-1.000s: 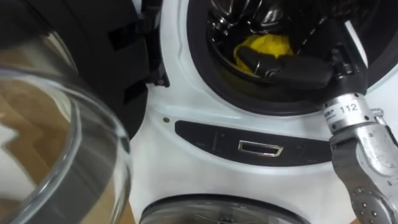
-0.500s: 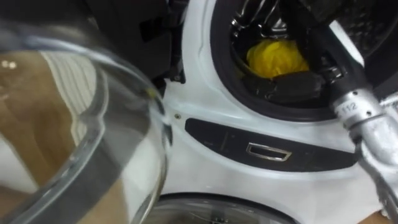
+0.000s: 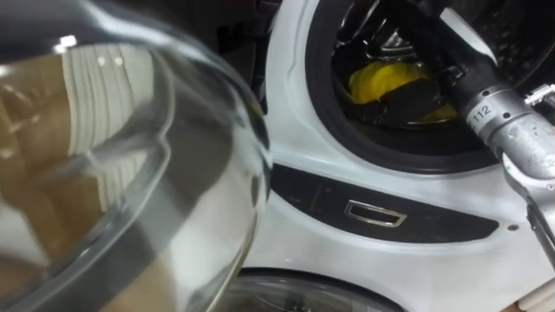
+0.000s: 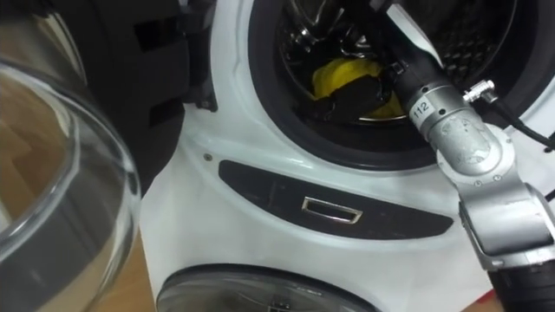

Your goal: Pick clothes from washing machine

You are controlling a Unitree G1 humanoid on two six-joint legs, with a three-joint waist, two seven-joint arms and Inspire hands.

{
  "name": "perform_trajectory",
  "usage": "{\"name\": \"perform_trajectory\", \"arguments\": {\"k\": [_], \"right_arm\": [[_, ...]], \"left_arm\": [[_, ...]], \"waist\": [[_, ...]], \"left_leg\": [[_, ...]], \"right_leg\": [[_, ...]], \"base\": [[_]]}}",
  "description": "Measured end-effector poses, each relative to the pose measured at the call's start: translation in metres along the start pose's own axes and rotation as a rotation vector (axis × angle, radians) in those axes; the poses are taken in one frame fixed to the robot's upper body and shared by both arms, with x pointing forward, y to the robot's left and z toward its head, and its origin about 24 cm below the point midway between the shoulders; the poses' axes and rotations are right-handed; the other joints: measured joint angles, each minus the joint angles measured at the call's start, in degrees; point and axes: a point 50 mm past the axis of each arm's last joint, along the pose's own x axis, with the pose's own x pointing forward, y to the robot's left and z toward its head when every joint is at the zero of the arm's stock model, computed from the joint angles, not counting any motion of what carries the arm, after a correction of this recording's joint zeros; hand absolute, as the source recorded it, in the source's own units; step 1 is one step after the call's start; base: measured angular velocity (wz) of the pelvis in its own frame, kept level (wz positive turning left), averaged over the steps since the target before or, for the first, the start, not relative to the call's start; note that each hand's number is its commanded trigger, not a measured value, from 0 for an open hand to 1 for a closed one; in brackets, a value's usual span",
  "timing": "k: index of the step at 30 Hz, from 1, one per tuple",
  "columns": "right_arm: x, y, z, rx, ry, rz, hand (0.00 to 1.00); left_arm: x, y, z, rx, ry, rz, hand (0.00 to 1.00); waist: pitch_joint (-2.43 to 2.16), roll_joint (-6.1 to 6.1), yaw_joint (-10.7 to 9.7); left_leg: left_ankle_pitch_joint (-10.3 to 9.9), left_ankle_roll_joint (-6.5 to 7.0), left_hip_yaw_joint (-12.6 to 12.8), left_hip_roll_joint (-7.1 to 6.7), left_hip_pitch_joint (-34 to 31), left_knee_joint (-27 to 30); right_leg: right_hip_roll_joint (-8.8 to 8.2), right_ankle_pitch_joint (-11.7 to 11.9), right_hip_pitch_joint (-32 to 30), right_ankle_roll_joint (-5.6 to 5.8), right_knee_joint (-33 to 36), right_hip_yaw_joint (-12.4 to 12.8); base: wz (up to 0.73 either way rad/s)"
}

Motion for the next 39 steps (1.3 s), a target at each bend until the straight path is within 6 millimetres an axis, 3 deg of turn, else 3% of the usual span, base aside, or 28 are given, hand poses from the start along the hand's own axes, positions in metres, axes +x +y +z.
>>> {"name": "perform_trajectory", "arguments": {"k": [6, 9, 11, 17, 20, 26, 31, 39], "right_arm": [[0.001, -0.001, -0.001, -0.019, 0.011, -0.003, 0.00], [0.001, -0.003, -0.002, -0.025, 0.018, -0.002, 0.00], [0.004, -0.008, -0.003, -0.039, 0.049, 0.001, 0.00], [0.008, -0.019, -0.007, -0.078, 0.090, 0.016, 0.00], [0.008, -0.022, -0.016, -0.130, 0.163, 0.009, 0.00], [0.008, -0.022, -0.018, -0.180, 0.192, 0.051, 0.00], [0.009, -0.022, -0.026, -0.167, 0.228, 0.080, 0.00], [0.007, -0.023, -0.030, -0.181, 0.258, 0.149, 0.00]], "left_arm": [[0.000, 0.000, -0.002, -0.009, 0.013, -0.013, 0.00], [0.000, 0.003, -0.005, -0.028, 0.023, -0.006, 0.00], [-0.001, 0.004, -0.007, -0.036, 0.028, -0.002, 0.00], [-0.001, 0.006, -0.009, -0.052, 0.048, -0.002, 0.00], [-0.001, 0.006, -0.012, -0.057, 0.065, -0.001, 0.00], [-0.001, 0.008, -0.012, -0.063, 0.058, 0.009, 0.00], [-0.001, 0.012, -0.008, -0.064, 0.040, 0.018, 0.00], [-0.001, 0.014, -0.010, -0.063, 0.044, 0.022, 0.00]], "waist": [[-0.06, -0.09, -0.05], [-0.34, -0.47, -0.33], [-0.53, -0.84, -1.43], [-0.61, -1.02, -2.27], [-0.93, -1.50, -3.37], [-0.91, -1.93, -4.61], [-0.85, -2.70, -4.77], [-0.80, -2.89, -4.70]], "left_leg": [[0.00, -0.02, -0.06, 0.06, -0.04, -0.02], [-0.03, -0.06, -0.18, 0.01, -0.19, 0.00], [-0.03, -0.06, -1.04, -0.18, -0.77, 0.32], [-0.01, -0.04, -1.79, -0.62, -1.03, 0.85], [-0.01, -0.03, -1.85, -0.66, -1.05, 0.85], [-0.01, -0.03, -2.10, -0.64, -1.01, 0.83], [-0.01, -0.02, -2.26, -0.59, -0.94, 0.82], [-0.02, -0.01, -2.23, -0.56, -0.58, 0.77]], "right_leg": [[-0.06, -0.02, 0.05, -0.06, 0.02, -0.36], [-0.08, -0.12, 0.00, -0.20, -0.08, -0.50], [-0.38, -0.32, -0.10, -0.23, -0.11, -1.24], [-0.68, -0.42, -0.13, -0.16, -0.13, -1.89], [-0.72, -0.43, -0.09, -0.14, -0.07, -1.95], [-0.75, -0.44, 0.03, -0.12, -0.14, -2.13], [-0.80, -0.44, 0.12, -0.11, -0.13, -2.20], [-0.83, -0.45, 0.53, -0.05, -0.11, -2.19]], "base": [[0.00], [0.02], [0.17], [0.07], [0.02], [0.02], [0.00], [0.00]]}}
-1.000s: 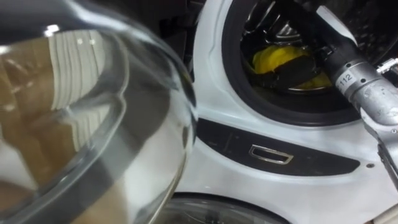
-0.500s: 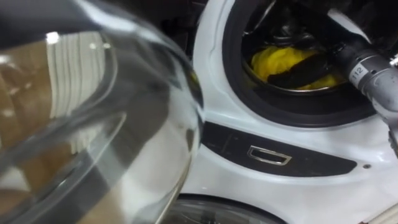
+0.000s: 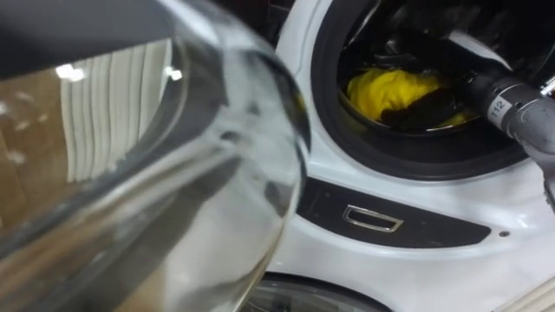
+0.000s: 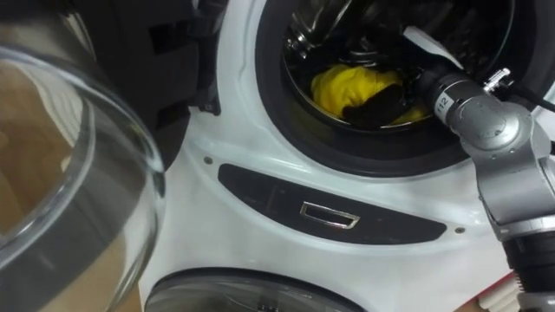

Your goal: Pick clothes from washing machine

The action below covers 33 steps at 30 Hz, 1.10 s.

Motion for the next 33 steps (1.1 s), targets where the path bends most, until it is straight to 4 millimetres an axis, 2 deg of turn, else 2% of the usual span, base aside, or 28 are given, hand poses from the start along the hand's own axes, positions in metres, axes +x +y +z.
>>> {"name": "perform_trajectory", "arguments": {"k": [6, 7, 9, 10, 18, 22, 30, 33], "right_arm": [[-0.003, -0.003, -0.002, -0.044, 0.018, 0.067, 0.00], [-0.003, -0.003, -0.002, -0.057, 0.025, 0.081, 0.10], [-0.004, -0.004, 0.000, -0.085, 0.029, 0.098, 0.64], [-0.004, -0.004, 0.001, -0.101, 0.030, 0.110, 1.00], [-0.006, -0.005, -0.001, -0.151, 0.080, 0.167, 1.00], [-0.006, -0.010, -0.004, -0.164, 0.106, 0.151, 1.00], [-0.010, -0.010, 0.007, -0.268, 0.088, 0.140, 1.00], [-0.011, -0.009, 0.012, -0.282, 0.073, 0.135, 1.00]], "left_arm": [[0.001, 0.003, 0.004, -0.002, -0.011, 0.005, 0.00], [0.001, 0.003, 0.005, 0.000, -0.013, 0.005, 0.00], [0.001, 0.002, 0.005, 0.002, -0.014, -0.002, 0.00], [0.001, 0.003, 0.005, 0.003, -0.014, -0.004, 0.00], [0.004, 0.011, 0.012, 0.027, -0.010, -0.006, 0.00], [0.005, 0.015, 0.022, 0.059, -0.038, 0.001, 0.00], [0.005, 0.016, 0.024, 0.081, -0.049, 0.001, 0.00], [0.005, 0.016, 0.024, 0.079, -0.055, 0.002, 0.00]], "waist": [[0.16, -0.18, 0.97], [0.18, -0.19, 1.10], [0.19, -0.19, 1.10], [0.27, -0.31, 1.18], [0.64, -0.73, 2.86], [0.79, -1.00, 3.79], [0.92, -1.15, 3.84], [1.15, -0.83, 4.17]], "left_leg": [[0.00, 0.00, 0.05, 0.05, 0.06, 0.00], [0.00, 0.00, 0.06, 0.05, 0.06, 0.00], [0.00, 0.00, 0.07, 0.04, 0.05, 0.00], [0.00, 0.00, 0.19, 0.02, 0.04, -0.05], [0.00, 0.00, 0.32, -0.04, 0.78, -0.35], [-0.02, -0.03, 0.23, 0.43, 1.05, -0.48], [-0.10, -0.16, 0.38, 0.66, 1.14, -0.94], [-0.10, -0.16, 0.62, 0.66, 1.47, -1.10]], "right_leg": [[0.10, -0.03, -0.01, 0.04, -0.02, 0.29], [0.10, -0.03, -0.02, 0.03, -0.03, 0.35], [0.11, -0.03, -0.01, 0.03, -0.03, 0.33], [0.12, -0.03, -0.02, 0.03, -0.02, 0.31], [0.56, -0.03, 0.52, 0.03, -0.11, 0.04], [0.71, -0.03, 0.77, 0.03, -0.16, 0.05], [1.06, -0.02, 0.94, 0.02, -1.01, 0.14], [1.06, -0.02, 1.07, 0.02, -1.00, 0.24]], "base": [[0.00], [0.00], [0.00], [0.00], [0.00], [0.01], [0.00], [-0.04]]}}
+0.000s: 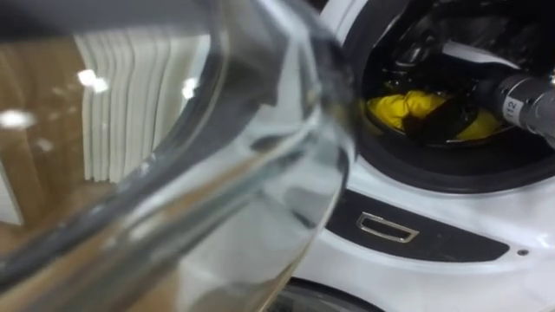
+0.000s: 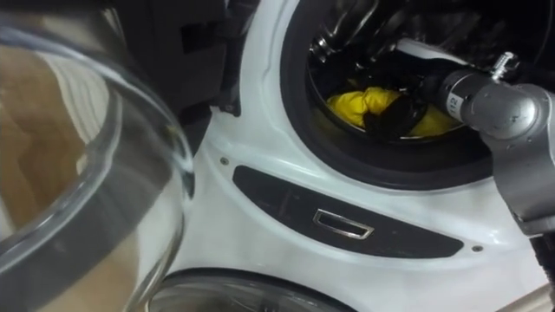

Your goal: Pick clothes from washing machine

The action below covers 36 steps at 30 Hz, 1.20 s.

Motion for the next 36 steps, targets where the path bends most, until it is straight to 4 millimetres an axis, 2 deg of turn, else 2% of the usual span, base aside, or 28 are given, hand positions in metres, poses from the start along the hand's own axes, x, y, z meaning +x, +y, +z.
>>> {"name": "perform_trajectory", "arguments": {"k": [2, 6, 8, 9, 10, 11, 12, 14, 15, 17, 20, 23, 26, 27, 32, 36], "right_arm": [[-0.001, -0.001, 0.002, -0.007, -0.007, -0.012, 1.00], [-0.005, -0.004, 0.014, -0.076, -0.034, -0.051, 1.00], [-0.012, -0.006, 0.028, -0.122, -0.081, -0.088, 1.00], [-0.014, -0.007, 0.031, -0.132, -0.096, -0.097, 1.00], [-0.018, -0.005, 0.036, -0.144, -0.119, -0.106, 1.00], [-0.021, -0.002, 0.040, -0.159, -0.140, -0.117, 1.00], [-0.024, -0.002, 0.044, -0.169, -0.155, -0.126, 1.00], [-0.037, -0.005, 0.060, -0.201, -0.234, -0.175, 1.00], [-0.042, -0.005, 0.065, -0.210, -0.260, -0.189, 1.00], [-0.061, -0.002, 0.085, -0.251, -0.377, -0.231, 1.00], [-0.082, 0.006, 0.095, -0.195, -0.526, -0.238, 1.00], [-0.092, 0.006, 0.097, -0.148, -0.581, -0.256, 1.00], [-0.108, -0.002, 0.091, -0.032, -0.645, -0.333, 1.00], [-0.112, -0.003, 0.089, -0.006, -0.654, -0.352, 1.00], [-0.127, 0.001, 0.063, 0.196, -0.644, -0.545, 1.00], [-0.132, 0.015, 0.041, 0.375, -0.595, -0.589, 1.00]], "left_arm": [[0.000, 0.000, 0.001, 0.011, -0.006, 0.003, 0.00], [0.000, 0.000, -0.001, 0.011, -0.010, 0.017, 0.00], [-0.001, -0.001, -0.005, 0.009, -0.008, 0.019, 0.00], [-0.001, -0.002, -0.006, 0.008, -0.008, 0.019, 0.00], [-0.001, -0.005, -0.008, -0.002, -0.002, 0.014, 0.00], [-0.001, -0.006, -0.010, -0.004, 0.002, 0.013, 0.00], [-0.001, -0.007, -0.011, -0.004, -0.001, 0.017, 0.00], [-0.002, -0.010, -0.014, -0.006, -0.001, 0.032, 0.00], [-0.002, -0.011, -0.016, -0.008, 0.000, 0.031, 0.00], [-0.003, -0.016, -0.025, -0.020, 0.023, 0.029, 0.00], [-0.005, -0.021, -0.033, -0.034, 0.040, 0.027, 0.00], [-0.008, -0.025, -0.041, -0.038, 0.059, 0.027, 0.00], [-0.010, -0.030, -0.048, -0.040, 0.072, 0.041, 0.00], [-0.011, -0.032, -0.049, -0.041, 0.076, 0.039, 0.00], [-0.013, -0.040, -0.055, -0.053, 0.088, 0.023, 0.00], [-0.016, -0.041, -0.060, -0.057, 0.074, 0.041, 0.00]], "waist": [[0.22, 0.31, 0.19], [0.34, 0.59, 0.48], [0.14, 0.94, 0.40], [-0.11, 0.72, 0.21], [-0.12, 1.20, 0.05], [-0.38, 1.27, 0.12], [-0.37, 1.30, 0.07], [-0.30, 1.61, -0.76], [-0.42, 1.45, -1.09], [-0.23, 1.91, -2.61], [-0.37, 2.18, -3.64], [-0.50, 2.50, -4.78], [-0.82, 3.34, -6.07], [-0.71, 3.55, -6.14], [-0.63, 5.85, -6.71], [-0.81, 6.86, -7.42]], "left_leg": [[0.00, 0.00, 0.01, -0.03, 0.12, -0.02], [-0.06, -0.10, 1.06, -0.20, -0.18, -0.10], [-0.17, -0.29, 2.30, 0.12, -0.61, -0.11], [-0.18, -0.31, 2.53, 0.18, -0.65, -0.12], [-0.18, -0.31, 2.84, 0.27, -0.64, -0.08], [-0.17, -0.31, 3.36, 0.31, -0.52, 0.21], [-0.17, -0.32, 3.38, 0.31, -0.51, 0.34], [-0.17, -0.32, 4.10, 0.29, -0.50, 0.37], [-0.17, -0.32, 4.15, 0.27, -0.51, 0.36], [-0.18, -0.33, 5.10, 0.34, -0.37, 0.28], [-0.30, -0.47, 6.65, 0.72, 0.26, 0.00], [-0.43, -0.49, 7.60, 0.73, 0.73, 0.02], [-0.54, -0.55, 7.95, 0.75, 1.21, 0.16], [-0.60, -0.55, 7.96, 0.76, 1.45, 0.20], [-0.81, -0.65, 8.04, 0.94, 1.71, 0.35], [-0.84, -0.73, 8.14, 1.03, 1.49, 0.36]], "right_leg": [[0.13, 0.00, 0.08, 0.00, 0.02, 0.60], [0.55, 0.10, -0.59, -0.16, 0.07, 1.80], [0.94, 0.22, -1.44, -0.36, 0.14, 2.30], [0.93, 0.26, -1.56, -0.42, 0.15, 2.34], [0.89, 0.26, -1.53, -0.44, 0.14, 2.78], [0.86, 0.25, -1.38, -0.44, 0.21, 3.03], [0.86, 0.25, -1.32, -0.45, 0.20, 3.12], [0.85, 0.27, -1.47, -0.51, 0.20, 3.72], [0.83, 0.29, -1.54, -0.54, 0.23, 3.80], [0.89, 0.41, -1.70, -0.67, 0.33, 4.41], [1.16, 0.93, -1.65, -0.71, 0.48, 5.72], [1.30, 0.93, -1.63, -0.72, 1.09, 6.43], [1.44, 0.98, -1.32, -0.78, 1.16, 7.09], [1.48, 0.98, -1.06, -0.78, 1.12, 7.10], [1.66, 0.96, -0.66, -0.81, 0.83, 7.23], [1.83, 0.69, -1.11, -0.97, 1.00, 7.39]], "base": [[-0.04], [-0.14], [-0.20], [-0.13], [-0.05], [-0.04], [-0.07], [-0.10], [-0.11], [-0.14], [-0.27], [-0.17], [-0.10], [-0.04], [0.00], [-0.01]]}}
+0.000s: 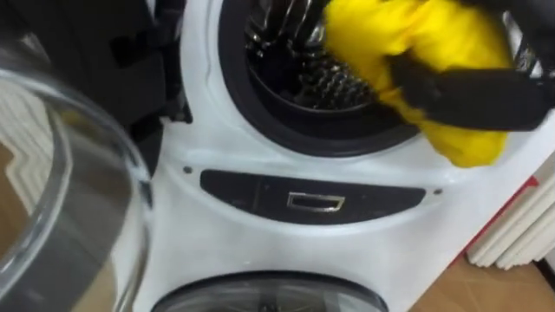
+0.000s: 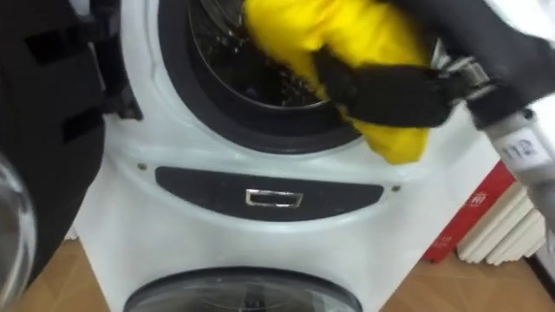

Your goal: Pick clothes from washing machine

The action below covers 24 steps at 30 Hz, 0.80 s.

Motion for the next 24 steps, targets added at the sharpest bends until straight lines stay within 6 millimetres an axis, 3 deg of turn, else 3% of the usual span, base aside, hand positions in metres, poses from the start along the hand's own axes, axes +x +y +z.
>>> {"name": "perform_trajectory", "arguments": {"k": [4, 9, 12, 18, 21, 24], "right_arm": [[-0.008, -0.002, -0.008, 0.071, 0.041, -0.077, 1.00], [-0.019, -0.001, -0.012, 0.087, 0.046, -0.110, 1.00], [-0.033, 0.003, -0.019, 0.156, 0.099, -0.129, 1.00], [-0.067, 0.012, -0.050, 0.209, 0.276, -0.163, 1.00], [-0.096, 0.019, -0.082, 0.230, 0.505, -0.174, 1.00], [-0.129, 0.031, -0.112, 0.274, 0.740, -0.214, 1.00]], "left_arm": [[-0.002, -0.004, -0.005, -0.014, 0.000, 0.003, 0.00], [-0.003, -0.003, -0.006, -0.030, -0.008, 0.009, 0.00], [-0.003, -0.005, -0.008, -0.030, -0.006, 0.003, 0.00], [-0.002, -0.006, -0.005, -0.023, 0.004, -0.002, 0.00], [0.000, -0.004, 0.003, -0.018, 0.003, 0.003, 0.00], [0.005, 0.002, 0.021, -0.024, -0.028, 0.015, 0.00]], "waist": [[-0.21, 0.52, -1.62], [-0.50, -0.01, -2.59], [-0.41, -0.20, -3.04], [-0.32, 0.63, -3.57], [-0.19, 1.06, -5.20], [0.40, 2.13, -7.37]], "left_leg": [[-0.14, -0.24, 0.80, 0.03, -0.17, 0.01], [-0.53, -0.86, 1.15, 0.49, -0.11, 0.01], [-0.75, -1.02, 1.47, 0.96, 0.10, 0.00], [-1.59, -0.85, 4.17, 1.30, 1.01, -0.04], [-1.69, -0.78, 6.42, 1.35, 0.92, -0.30], [-1.91, -0.74, 9.67, 1.26, 0.42, -0.37]], "right_leg": [[0.45, -0.14, -0.66, -0.23, 0.28, 0.69], [1.13, -0.33, -0.66, -0.61, 0.05, 1.03], [1.32, -0.32, -0.51, -0.63, -0.04, 1.04], [2.10, -0.35, -0.58, -0.45, 0.19, 3.51], [2.61, -0.01, -1.65, -0.22, 0.48, 5.53], [3.44, 0.40, -3.83, -0.17, 1.71, 8.48]], "base": [[-0.11], [-0.04], [-0.02], [-0.21], [-0.40], [-0.59]]}}
